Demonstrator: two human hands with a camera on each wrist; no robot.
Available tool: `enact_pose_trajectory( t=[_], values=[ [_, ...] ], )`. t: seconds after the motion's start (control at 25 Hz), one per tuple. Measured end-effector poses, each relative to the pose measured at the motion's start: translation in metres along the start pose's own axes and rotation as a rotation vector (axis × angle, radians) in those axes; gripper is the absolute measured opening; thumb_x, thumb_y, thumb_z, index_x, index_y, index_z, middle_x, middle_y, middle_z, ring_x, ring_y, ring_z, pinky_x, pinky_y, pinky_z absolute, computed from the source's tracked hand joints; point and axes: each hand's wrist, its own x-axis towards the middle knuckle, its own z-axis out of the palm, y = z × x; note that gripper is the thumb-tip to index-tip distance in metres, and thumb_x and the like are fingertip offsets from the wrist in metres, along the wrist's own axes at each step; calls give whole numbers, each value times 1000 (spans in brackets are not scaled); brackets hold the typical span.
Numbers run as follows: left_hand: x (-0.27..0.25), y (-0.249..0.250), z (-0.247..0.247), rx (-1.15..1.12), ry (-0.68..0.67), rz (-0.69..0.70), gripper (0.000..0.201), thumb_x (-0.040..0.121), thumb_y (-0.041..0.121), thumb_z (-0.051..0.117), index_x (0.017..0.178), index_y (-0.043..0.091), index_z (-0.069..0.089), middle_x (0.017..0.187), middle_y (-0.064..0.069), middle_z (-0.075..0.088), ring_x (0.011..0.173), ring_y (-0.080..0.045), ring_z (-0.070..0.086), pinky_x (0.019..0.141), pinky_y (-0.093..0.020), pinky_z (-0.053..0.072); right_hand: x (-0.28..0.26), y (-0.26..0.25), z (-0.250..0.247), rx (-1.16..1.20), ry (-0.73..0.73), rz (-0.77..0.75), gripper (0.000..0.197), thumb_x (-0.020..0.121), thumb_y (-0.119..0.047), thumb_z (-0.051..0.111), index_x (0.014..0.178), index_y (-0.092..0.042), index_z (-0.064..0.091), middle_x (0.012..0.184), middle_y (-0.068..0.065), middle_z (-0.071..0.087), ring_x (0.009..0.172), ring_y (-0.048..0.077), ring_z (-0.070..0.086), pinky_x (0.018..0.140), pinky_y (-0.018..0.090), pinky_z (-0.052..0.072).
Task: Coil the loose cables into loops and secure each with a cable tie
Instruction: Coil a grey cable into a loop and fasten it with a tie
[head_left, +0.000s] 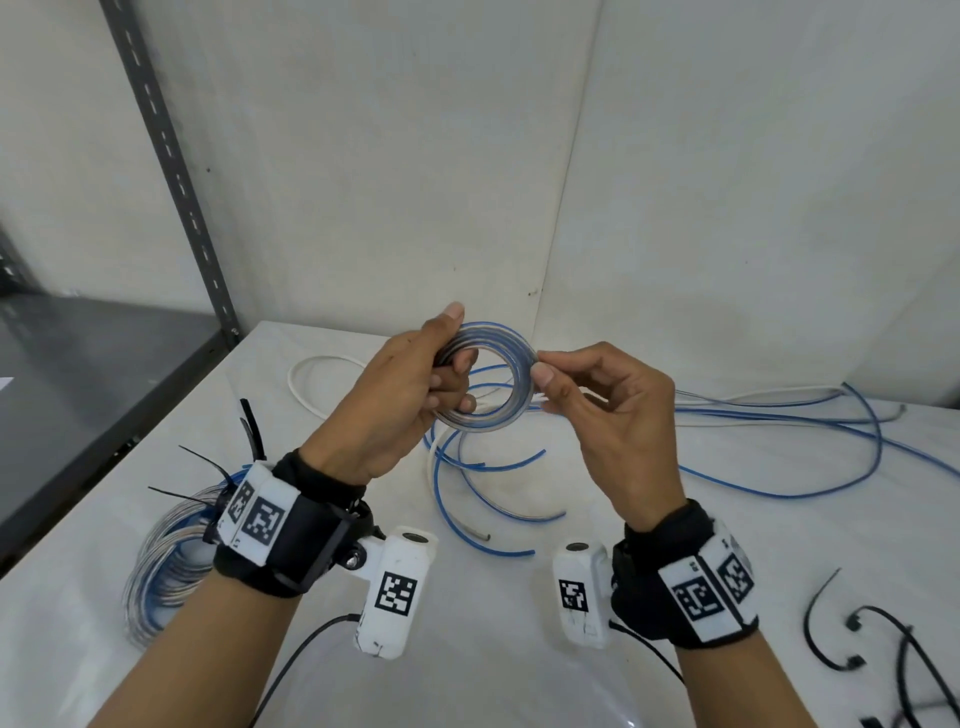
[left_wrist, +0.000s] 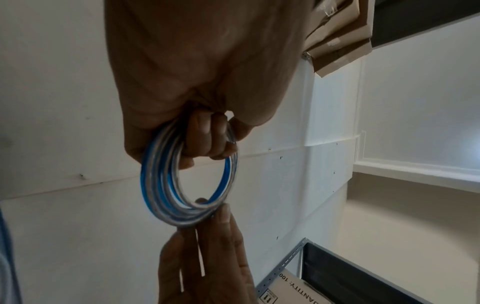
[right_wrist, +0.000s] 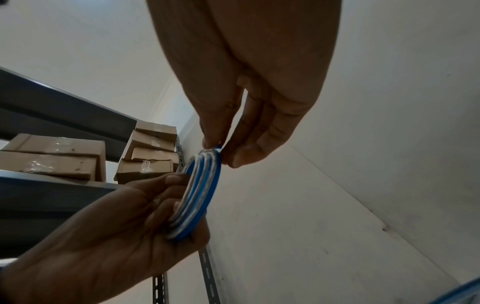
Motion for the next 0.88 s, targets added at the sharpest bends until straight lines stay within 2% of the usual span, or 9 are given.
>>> enact_pose_trajectory(
  t=[0.08,0.2,0.32,0.4,0.44,0.52,0.6,0.76,0.88],
  values=[
    [0,1,1,-47,1,4,52,108,41,40,63,14,47,55,5,17,44,-10,20,61,-27,46,-3,0,6,81,5,11,7,84,-12,77,90,-13,74,91,7,78,85,21,74,75,35,61],
    [0,-1,3,-103,-1,4,52,108,41,38,64,15,46,58,3,15,45,-10,19,61,-27,46,-7,-1,15,166,16,47,23,76,-10,83,94,-8,68,95,16,77,91,33,76,83,38,61],
    [1,-5,6,-90,-26,-25,53,108,41,37,64,15,50,55,3,20,45,-12,23,66,-29,50,-7,-4,17,224,60,40,22,73,-3,82,88,-6,65,89,20,77,85,38,76,80,37,62],
    [1,-5,4,-4,-76,-2,54,107,44,37,70,11,58,53,0,34,47,-16,37,75,-34,56,-4,-6,11,230,58,33,20,71,-7,82,85,-8,67,86,20,77,82,39,76,79,38,62],
    [0,-5,0,100,-96,51,54,105,47,39,77,7,64,56,-4,48,52,-19,50,80,-38,59,-3,-6,7,212,46,31,20,70,-8,82,84,-8,68,85,18,77,81,37,76,78,38,62],
    [-5,-2,-8,388,-129,185,40,97,42,55,100,7,73,81,-5,74,75,-22,71,86,-39,61,0,-6,-2,158,-22,41,19,69,-10,82,84,-9,70,85,13,78,80,32,77,79,39,61],
    [-8,1,-14,550,-187,198,26,88,27,71,109,12,76,94,-6,79,85,-26,76,84,-36,61,1,-5,-9,104,-141,56,18,69,-10,83,84,-11,72,86,12,79,81,31,77,80,43,61],
    [-9,2,-22,663,-180,88,15,82,22,82,95,15,81,84,-11,79,85,-33,76,84,-51,59,1,-2,-13,17,-236,98,19,73,2,83,84,-10,73,82,12,78,79,30,77,78,38,62],
    [-12,5,-21,713,-130,106,10,82,25,84,88,18,82,77,-6,78,72,-17,72,78,-44,59,0,-3,-11,-69,-263,75,4,86,-5,76,87,-8,73,82,11,78,79,29,77,76,40,62]
  ],
)
